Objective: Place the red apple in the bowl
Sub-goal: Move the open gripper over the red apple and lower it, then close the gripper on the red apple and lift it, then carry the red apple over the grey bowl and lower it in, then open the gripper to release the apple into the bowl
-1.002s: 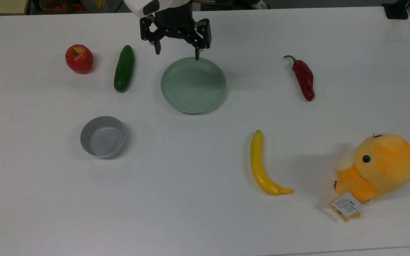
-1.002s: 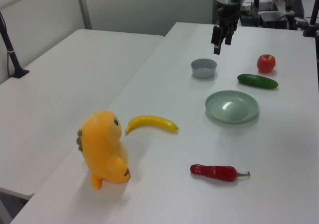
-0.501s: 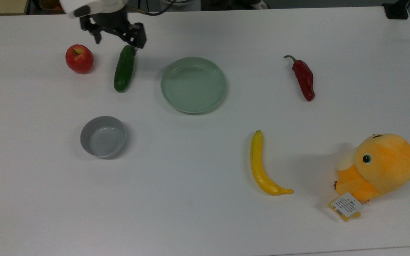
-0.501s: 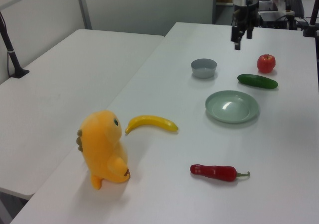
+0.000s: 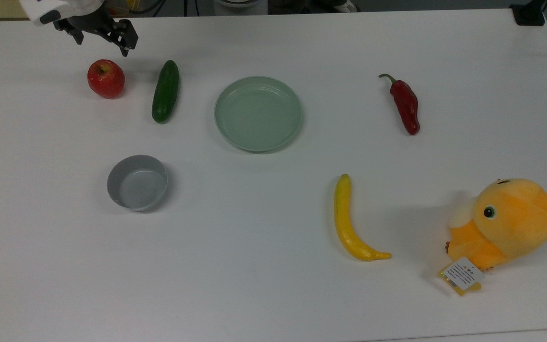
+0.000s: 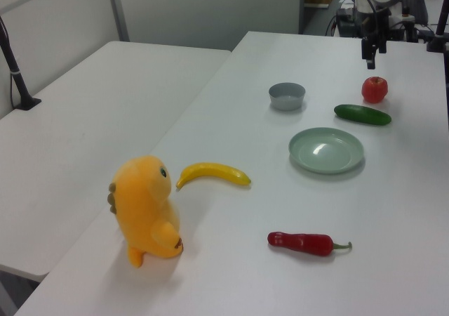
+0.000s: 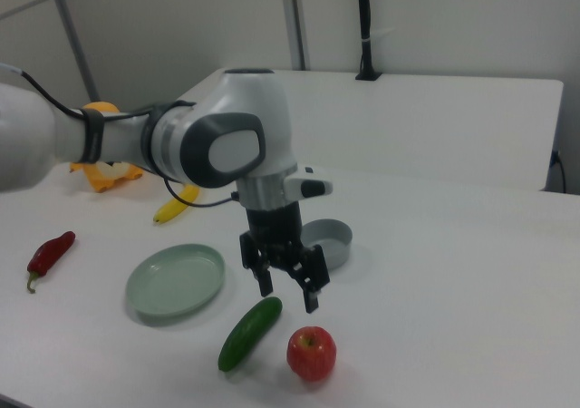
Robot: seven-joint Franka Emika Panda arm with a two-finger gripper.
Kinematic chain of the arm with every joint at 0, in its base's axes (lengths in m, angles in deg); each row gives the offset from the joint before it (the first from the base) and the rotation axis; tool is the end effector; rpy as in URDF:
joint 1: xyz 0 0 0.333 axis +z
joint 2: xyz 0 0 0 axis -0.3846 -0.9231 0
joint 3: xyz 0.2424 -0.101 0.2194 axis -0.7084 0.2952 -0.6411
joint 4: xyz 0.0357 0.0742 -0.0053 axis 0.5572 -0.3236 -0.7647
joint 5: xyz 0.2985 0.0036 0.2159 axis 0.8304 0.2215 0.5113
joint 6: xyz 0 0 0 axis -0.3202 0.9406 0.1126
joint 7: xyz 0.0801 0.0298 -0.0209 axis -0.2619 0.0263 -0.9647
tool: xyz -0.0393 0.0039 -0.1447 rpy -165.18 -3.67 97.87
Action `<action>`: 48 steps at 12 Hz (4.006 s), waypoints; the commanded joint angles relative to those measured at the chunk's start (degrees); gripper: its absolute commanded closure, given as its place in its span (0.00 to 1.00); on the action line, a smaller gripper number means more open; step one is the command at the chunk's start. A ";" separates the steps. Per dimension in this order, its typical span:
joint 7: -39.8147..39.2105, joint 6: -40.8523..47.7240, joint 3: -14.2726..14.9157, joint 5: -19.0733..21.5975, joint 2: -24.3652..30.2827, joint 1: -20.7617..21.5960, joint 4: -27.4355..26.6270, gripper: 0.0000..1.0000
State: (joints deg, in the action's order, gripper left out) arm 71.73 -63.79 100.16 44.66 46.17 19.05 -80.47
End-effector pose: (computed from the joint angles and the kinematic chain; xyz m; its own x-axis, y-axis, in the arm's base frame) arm 0.4999 -0.1879 0.4281 0.9785 -0.1411 -0.1503 -0.1156 -0.9792 0.1668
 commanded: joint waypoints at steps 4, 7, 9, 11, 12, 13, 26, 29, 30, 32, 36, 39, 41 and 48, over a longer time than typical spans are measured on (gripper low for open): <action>-1.85 -7.92 0.47 -4.89 -5.35 -1.70 -3.30 0.00; -1.76 -9.60 0.47 -5.51 -7.47 -2.23 -3.30 0.00; -1.76 -9.60 0.38 -5.60 -8.61 -2.06 -3.30 0.00; -1.76 -9.69 0.29 -5.60 -9.31 -1.88 -3.39 0.01; -1.76 -10.64 0.21 -5.68 -9.49 -1.88 -3.47 0.32; -1.41 -11.96 0.21 -5.60 -9.66 -1.79 -3.91 0.56; 23.43 -11.88 -3.82 5.55 -9.57 -0.56 10.04 0.74; 27.68 -12.32 -7.17 9.69 -14.12 -0.56 16.18 0.74; 28.12 -17.63 -7.96 10.22 -16.58 -0.82 17.69 0.74; 30.32 -24.17 -8.58 10.93 -18.97 -0.56 17.88 0.74; 30.32 -26.03 -9.99 10.31 -22.32 -0.47 18.58 0.71; 30.32 -25.95 -10.08 10.31 -22.32 -0.47 18.76 0.07; 30.06 -25.86 -10.69 9.96 -22.32 -0.47 18.76 0.00; 21.12 -13.68 -11.04 8.91 -14.08 -0.21 17.54 0.00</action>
State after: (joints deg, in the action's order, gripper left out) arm 98.78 -85.36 89.43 54.29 26.12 18.49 -61.43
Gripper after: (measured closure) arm 0.000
